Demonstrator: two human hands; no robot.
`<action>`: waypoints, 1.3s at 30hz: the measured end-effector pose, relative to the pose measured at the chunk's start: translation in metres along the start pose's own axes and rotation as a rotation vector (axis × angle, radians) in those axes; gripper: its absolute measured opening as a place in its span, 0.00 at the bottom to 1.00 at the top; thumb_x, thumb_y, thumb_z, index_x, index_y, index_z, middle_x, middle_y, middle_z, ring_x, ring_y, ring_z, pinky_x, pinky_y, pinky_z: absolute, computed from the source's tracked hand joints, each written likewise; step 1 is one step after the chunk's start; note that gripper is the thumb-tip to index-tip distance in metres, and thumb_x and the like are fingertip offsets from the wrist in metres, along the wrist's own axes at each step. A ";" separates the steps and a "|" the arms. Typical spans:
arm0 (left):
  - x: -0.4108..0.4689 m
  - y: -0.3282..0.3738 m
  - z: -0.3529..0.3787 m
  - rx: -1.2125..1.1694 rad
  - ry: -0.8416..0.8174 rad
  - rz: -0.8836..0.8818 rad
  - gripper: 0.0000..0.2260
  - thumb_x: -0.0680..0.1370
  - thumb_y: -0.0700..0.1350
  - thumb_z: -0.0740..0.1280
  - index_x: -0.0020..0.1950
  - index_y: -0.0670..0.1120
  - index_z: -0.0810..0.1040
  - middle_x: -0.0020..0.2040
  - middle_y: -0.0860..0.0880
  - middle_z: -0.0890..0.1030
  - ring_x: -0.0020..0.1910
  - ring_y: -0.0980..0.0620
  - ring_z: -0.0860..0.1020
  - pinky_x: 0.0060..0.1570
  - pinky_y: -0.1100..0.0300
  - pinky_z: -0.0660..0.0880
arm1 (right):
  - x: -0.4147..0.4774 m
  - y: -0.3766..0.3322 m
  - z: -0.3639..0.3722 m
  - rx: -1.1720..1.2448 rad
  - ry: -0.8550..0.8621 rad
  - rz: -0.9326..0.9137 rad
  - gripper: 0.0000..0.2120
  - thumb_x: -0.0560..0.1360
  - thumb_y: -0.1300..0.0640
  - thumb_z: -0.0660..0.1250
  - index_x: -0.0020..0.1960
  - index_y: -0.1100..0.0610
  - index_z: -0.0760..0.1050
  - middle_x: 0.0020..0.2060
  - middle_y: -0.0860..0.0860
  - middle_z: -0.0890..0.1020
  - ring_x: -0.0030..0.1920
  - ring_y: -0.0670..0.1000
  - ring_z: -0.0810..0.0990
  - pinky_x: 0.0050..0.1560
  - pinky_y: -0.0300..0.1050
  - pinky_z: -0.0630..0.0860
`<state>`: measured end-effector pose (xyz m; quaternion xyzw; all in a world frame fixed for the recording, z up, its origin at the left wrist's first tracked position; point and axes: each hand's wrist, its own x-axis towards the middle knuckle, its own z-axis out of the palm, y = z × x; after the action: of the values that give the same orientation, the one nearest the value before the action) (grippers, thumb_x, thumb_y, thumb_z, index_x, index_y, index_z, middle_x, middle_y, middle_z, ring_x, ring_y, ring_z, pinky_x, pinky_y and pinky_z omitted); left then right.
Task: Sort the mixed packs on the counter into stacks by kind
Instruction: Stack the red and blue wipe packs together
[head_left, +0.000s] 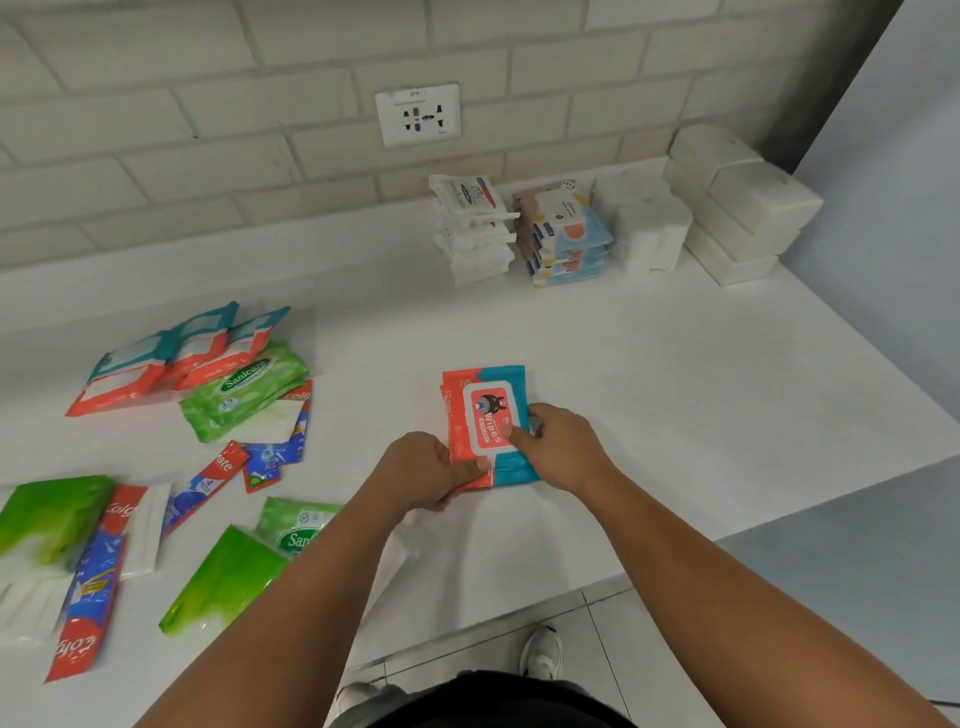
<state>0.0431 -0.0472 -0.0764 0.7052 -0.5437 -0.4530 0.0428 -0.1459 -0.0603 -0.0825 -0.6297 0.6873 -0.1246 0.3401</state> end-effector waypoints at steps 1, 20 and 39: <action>0.001 -0.001 -0.002 0.029 0.022 0.009 0.24 0.74 0.67 0.68 0.48 0.46 0.81 0.44 0.46 0.86 0.43 0.49 0.85 0.53 0.54 0.82 | 0.001 0.000 0.000 -0.008 0.004 -0.005 0.24 0.79 0.40 0.63 0.69 0.51 0.71 0.61 0.51 0.80 0.53 0.50 0.82 0.47 0.39 0.78; -0.004 -0.030 -0.040 0.002 0.300 0.315 0.20 0.80 0.58 0.67 0.66 0.47 0.76 0.55 0.49 0.84 0.55 0.49 0.80 0.56 0.58 0.73 | -0.001 -0.038 0.017 -0.006 0.358 0.027 0.20 0.78 0.49 0.65 0.66 0.58 0.73 0.61 0.57 0.76 0.59 0.57 0.76 0.59 0.52 0.75; 0.034 -0.184 -0.234 0.253 0.662 0.405 0.13 0.78 0.44 0.72 0.62 0.46 0.81 0.59 0.46 0.80 0.60 0.45 0.76 0.61 0.51 0.74 | 0.057 -0.230 0.134 -0.169 0.264 -0.535 0.22 0.77 0.59 0.68 0.70 0.56 0.73 0.70 0.56 0.72 0.71 0.57 0.69 0.69 0.54 0.69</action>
<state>0.3370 -0.1010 -0.0609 0.6914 -0.6798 -0.1135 0.2168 0.1184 -0.1207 -0.0611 -0.7926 0.5434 -0.2327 0.1495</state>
